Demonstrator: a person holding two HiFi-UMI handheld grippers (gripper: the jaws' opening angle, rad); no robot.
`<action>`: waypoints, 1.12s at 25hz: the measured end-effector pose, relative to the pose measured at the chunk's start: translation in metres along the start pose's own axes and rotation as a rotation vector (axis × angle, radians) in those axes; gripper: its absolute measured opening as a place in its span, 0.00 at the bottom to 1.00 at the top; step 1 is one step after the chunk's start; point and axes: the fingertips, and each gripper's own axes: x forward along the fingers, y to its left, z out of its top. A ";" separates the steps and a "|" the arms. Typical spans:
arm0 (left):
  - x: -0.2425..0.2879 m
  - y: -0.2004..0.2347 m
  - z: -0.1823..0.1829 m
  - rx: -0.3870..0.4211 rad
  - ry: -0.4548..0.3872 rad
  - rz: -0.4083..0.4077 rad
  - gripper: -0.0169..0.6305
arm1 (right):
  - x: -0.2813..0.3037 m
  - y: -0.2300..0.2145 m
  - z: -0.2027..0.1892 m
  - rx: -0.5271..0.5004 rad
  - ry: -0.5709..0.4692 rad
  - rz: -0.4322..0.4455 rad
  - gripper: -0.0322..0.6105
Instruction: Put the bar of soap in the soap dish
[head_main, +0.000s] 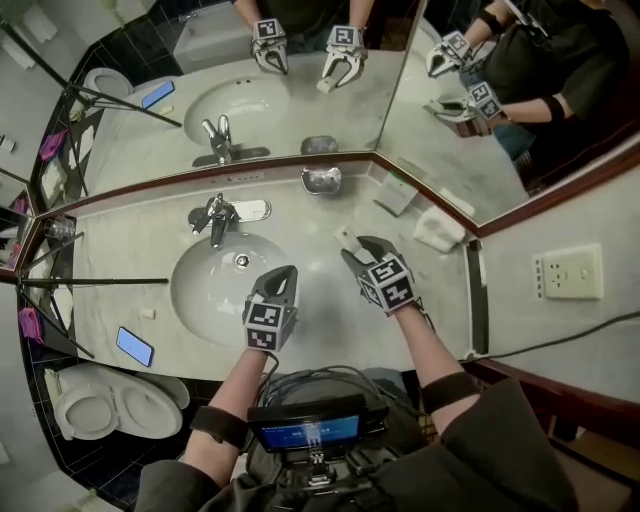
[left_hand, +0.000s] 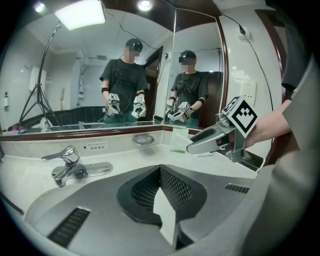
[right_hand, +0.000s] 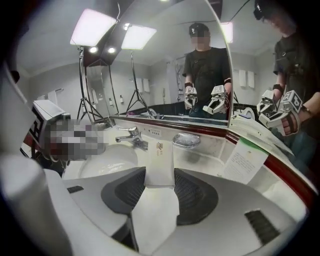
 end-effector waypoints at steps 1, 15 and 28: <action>0.001 -0.001 0.001 0.001 0.000 -0.001 0.03 | -0.009 0.000 0.001 0.011 -0.019 -0.008 0.36; 0.035 -0.002 0.025 0.032 -0.005 -0.022 0.03 | -0.020 -0.014 0.010 -0.044 0.038 -0.075 0.36; 0.096 0.028 0.062 0.052 -0.006 -0.008 0.03 | 0.074 -0.068 0.089 -0.220 0.151 -0.071 0.37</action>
